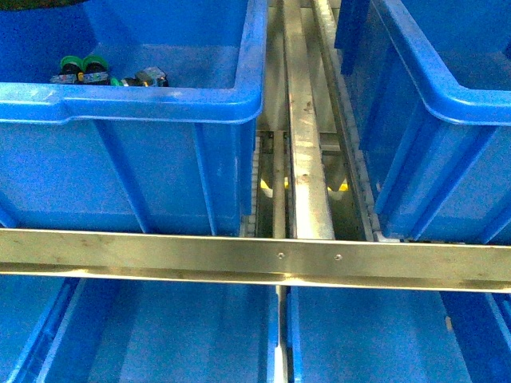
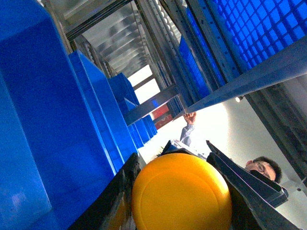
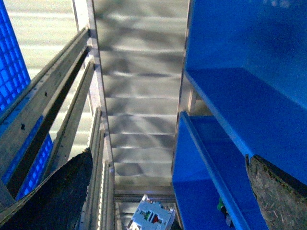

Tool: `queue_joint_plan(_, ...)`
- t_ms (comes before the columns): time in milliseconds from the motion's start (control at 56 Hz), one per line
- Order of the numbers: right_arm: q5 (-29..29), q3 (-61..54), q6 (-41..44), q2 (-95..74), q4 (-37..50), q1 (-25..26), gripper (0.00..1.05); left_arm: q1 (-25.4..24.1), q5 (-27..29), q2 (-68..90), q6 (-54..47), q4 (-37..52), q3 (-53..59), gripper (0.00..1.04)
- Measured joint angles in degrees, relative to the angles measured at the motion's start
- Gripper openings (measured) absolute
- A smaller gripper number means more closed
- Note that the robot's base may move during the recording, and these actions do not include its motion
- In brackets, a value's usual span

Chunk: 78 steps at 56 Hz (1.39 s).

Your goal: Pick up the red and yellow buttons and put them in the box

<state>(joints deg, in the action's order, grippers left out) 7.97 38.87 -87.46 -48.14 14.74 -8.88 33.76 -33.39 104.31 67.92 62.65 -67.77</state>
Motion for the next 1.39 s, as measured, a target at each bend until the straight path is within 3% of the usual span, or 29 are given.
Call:
queue_joint_plan(393,-0.4,6.6,1.4,-11.5,6.3,-1.3,0.97,0.9,0.2,1.5,-0.8,-1.1,-2.1,0.33)
queue_joint_plan(1160,2.1,8.9,3.3,-16.8,6.9,-8.4,0.97,1.1,0.1,3.0,-1.6,-1.9,-3.8,0.33)
queue_joint_plan(1214,2.1,9.0,3.3,-17.0,6.5,-8.5,0.92,1.2,0.1,3.2,-1.7,-1.9,-3.9,0.33)
queue_joint_plan(1392,2.1,10.3,4.3,-17.4,5.1,-8.5,0.59,1.3,-0.3,4.8,-2.0,-2.6,-5.1,0.33)
